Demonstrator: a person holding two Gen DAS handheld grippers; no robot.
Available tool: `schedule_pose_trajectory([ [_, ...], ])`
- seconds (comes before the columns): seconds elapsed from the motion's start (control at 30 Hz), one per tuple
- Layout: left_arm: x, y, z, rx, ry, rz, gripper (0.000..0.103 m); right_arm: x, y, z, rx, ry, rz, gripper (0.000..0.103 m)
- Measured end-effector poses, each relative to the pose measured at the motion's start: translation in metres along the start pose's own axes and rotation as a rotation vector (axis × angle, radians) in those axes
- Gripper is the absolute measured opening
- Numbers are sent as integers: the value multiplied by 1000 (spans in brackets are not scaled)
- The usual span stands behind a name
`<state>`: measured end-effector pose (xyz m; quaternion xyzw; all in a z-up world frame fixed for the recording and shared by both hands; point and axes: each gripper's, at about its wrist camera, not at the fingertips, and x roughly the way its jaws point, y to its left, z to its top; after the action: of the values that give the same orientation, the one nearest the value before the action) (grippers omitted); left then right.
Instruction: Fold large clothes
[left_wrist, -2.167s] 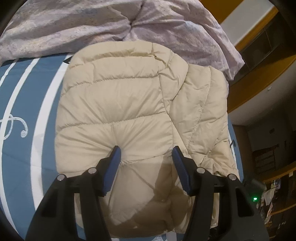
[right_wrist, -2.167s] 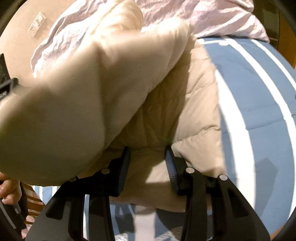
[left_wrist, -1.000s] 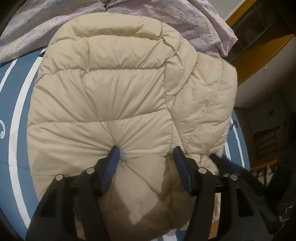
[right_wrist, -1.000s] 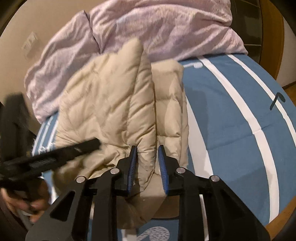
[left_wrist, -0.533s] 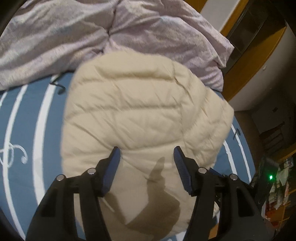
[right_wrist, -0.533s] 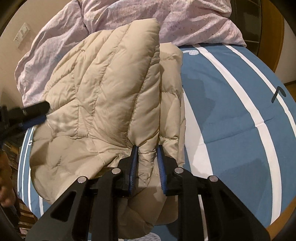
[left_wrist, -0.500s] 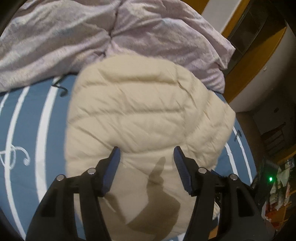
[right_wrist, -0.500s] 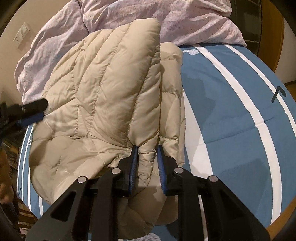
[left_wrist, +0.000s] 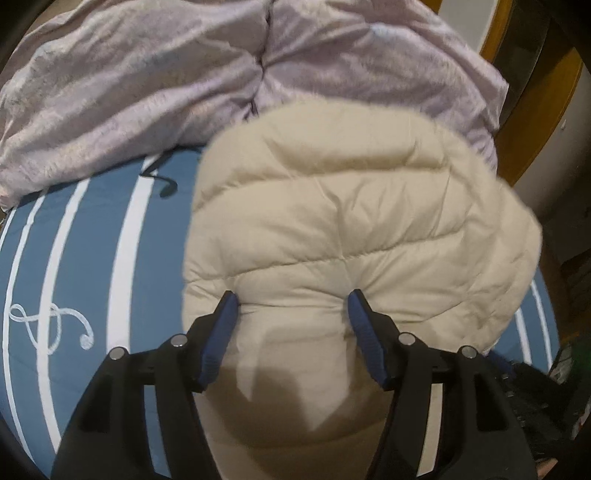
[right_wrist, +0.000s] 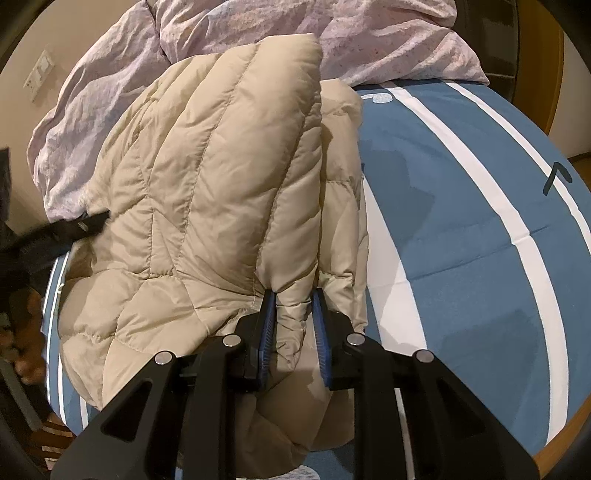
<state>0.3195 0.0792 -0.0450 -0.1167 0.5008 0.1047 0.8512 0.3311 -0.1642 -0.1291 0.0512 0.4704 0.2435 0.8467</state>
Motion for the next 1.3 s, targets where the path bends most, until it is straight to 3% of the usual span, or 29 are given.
schedule_pose_trajectory([
  [0.33,15,-13,-4,19,14,20,62,-29,5,8,-69,-57,-43,21],
  [0.67,16,-15,-2,14,12,23,62,-69,42,40,-184,-165,32,22],
  [0.97,14,-11,-2,9,12,7,62,-40,70,62,-240,-134,35,22],
  [1.3,12,-10,-4,-2,5,-6,63,-11,73,79,-249,-118,-23,22],
])
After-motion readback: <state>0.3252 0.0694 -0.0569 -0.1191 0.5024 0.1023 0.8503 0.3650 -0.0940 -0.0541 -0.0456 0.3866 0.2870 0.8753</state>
